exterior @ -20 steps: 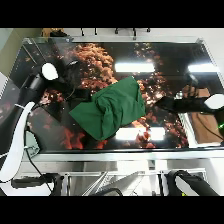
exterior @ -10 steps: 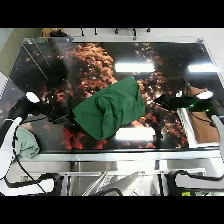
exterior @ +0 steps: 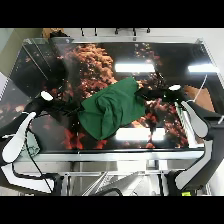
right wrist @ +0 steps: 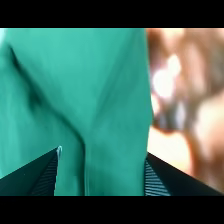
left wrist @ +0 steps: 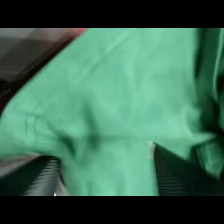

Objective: Fold the shirts.

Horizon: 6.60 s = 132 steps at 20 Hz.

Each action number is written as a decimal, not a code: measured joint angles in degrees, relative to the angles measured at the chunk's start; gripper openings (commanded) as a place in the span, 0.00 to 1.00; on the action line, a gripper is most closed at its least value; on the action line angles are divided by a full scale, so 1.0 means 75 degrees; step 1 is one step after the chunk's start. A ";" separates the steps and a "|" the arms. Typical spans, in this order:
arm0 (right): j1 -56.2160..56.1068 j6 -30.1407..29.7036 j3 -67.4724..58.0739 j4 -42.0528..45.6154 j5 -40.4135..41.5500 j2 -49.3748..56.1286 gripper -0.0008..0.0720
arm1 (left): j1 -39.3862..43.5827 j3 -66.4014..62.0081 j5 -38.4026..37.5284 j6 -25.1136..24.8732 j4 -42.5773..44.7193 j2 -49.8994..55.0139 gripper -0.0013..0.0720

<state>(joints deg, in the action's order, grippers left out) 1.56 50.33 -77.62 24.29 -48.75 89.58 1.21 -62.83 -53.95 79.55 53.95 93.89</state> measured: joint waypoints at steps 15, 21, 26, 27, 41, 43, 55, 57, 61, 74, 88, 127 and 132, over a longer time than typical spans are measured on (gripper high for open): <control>-0.0020 0.0119 -0.4931 -0.0023 -0.1609 -0.1125 0.04 | -0.0498 -0.5794 -0.1177 0.0029 -0.0329 -0.1699 0.04; 0.0134 -0.0096 -0.5709 0.0157 -0.1751 -0.3917 0.04 | -0.0889 -0.7283 -0.0819 0.0064 -0.0376 -0.4701 0.04; 0.0154 -0.0184 -0.5432 0.0329 -0.1830 -0.5013 0.04 | -0.1664 -0.4838 0.0143 -0.0306 -0.0367 -0.7038 0.04; 0.0157 -0.0184 -0.5266 0.0338 -0.1886 -0.5068 0.04 | -0.1749 -0.4456 0.0213 -0.0364 -0.0379 -0.7195 0.04; -0.0219 -0.0466 -0.3042 0.0303 -0.1539 0.0379 0.62 | -0.0402 -0.2626 0.0245 -0.1626 -0.0326 -0.0533 0.09; -0.0221 -0.0507 -0.3051 0.0131 -0.1288 0.0935 0.62 | -0.0425 -0.3159 0.0035 -0.1652 -0.0379 0.0530 0.97; 0.1545 0.2413 -0.1443 0.2532 -0.3587 -0.2081 0.63 | -0.1545 -0.6414 -0.1964 -0.0997 -0.0338 0.2244 0.97; 0.1614 0.3010 0.0087 0.3077 -0.3704 -0.3136 0.92 | -0.1609 -0.6537 -0.2098 -0.0947 -0.0338 0.2259 0.97; 0.1454 0.3739 0.3608 0.3089 -0.2856 -0.5219 0.92 | -0.1655 -0.6624 -0.2215 -0.0860 -0.0332 0.2270 0.97; -0.0650 0.2282 0.6199 0.1236 0.1562 -0.5356 0.04 | -0.1775 -0.6647 -0.2326 -0.0702 -0.0335 0.2276 0.97; 0.1180 0.1387 -0.1801 0.2649 0.0711 -0.0064 0.04 | -0.1306 -0.4264 -0.3372 -0.0667 -0.0382 0.2020 0.98; 0.1530 0.1518 0.4660 0.1084 -0.0892 -0.2914 0.34 | -0.0542 -0.1955 -0.3124 -0.2404 -0.1355 0.0868 0.04; 0.1492 0.1032 0.4695 0.0548 -0.0597 -0.2783 0.04 | -0.0545 -0.1955 -0.2876 -0.2567 -0.1408 0.0868 0.04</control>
<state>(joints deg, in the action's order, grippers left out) 12.75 58.06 -42.41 28.40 -53.23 68.71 -2.87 -77.49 -75.53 60.29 43.40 100.40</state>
